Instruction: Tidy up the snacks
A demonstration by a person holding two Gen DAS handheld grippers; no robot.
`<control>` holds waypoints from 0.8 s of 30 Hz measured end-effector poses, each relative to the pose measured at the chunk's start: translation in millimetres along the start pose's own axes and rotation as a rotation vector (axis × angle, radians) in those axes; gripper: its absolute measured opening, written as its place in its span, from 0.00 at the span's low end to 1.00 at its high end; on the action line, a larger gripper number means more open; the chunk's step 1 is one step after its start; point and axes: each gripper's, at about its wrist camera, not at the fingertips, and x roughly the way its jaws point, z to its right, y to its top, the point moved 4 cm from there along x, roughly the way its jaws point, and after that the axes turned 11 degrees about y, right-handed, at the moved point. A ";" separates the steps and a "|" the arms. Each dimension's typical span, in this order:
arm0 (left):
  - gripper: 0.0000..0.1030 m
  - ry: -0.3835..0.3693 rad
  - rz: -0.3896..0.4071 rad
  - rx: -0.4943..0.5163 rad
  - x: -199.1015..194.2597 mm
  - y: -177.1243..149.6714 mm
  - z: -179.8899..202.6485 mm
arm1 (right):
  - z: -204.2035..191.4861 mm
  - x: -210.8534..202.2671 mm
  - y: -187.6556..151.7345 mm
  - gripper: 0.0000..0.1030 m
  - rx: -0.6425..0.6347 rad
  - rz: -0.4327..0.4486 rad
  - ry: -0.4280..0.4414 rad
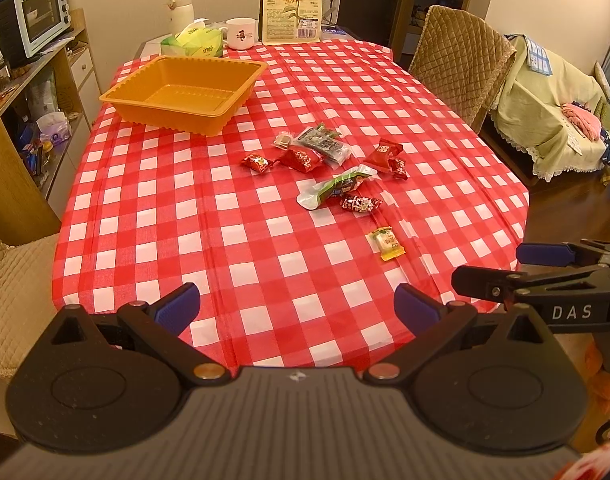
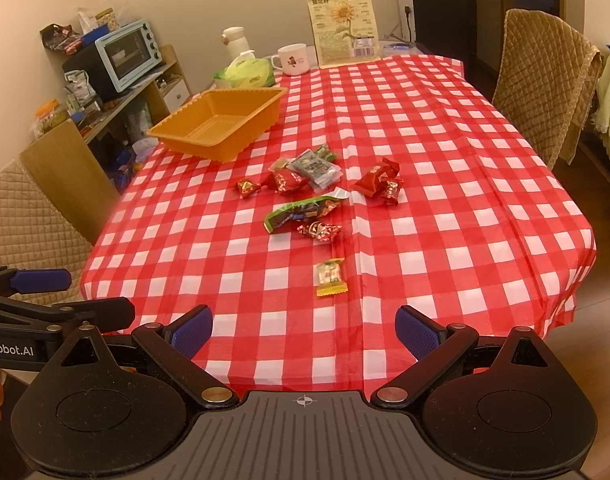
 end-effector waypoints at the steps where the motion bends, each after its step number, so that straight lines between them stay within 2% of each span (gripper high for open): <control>1: 1.00 0.000 0.000 0.000 0.2 -0.2 -0.3 | 0.0 0.2 0.1 0.94 0.000 0.000 0.000; 24: 1.00 -0.002 0.001 0.000 0.4 -0.6 -1.2 | -2.1 4.5 0.5 0.94 -0.001 0.000 -0.001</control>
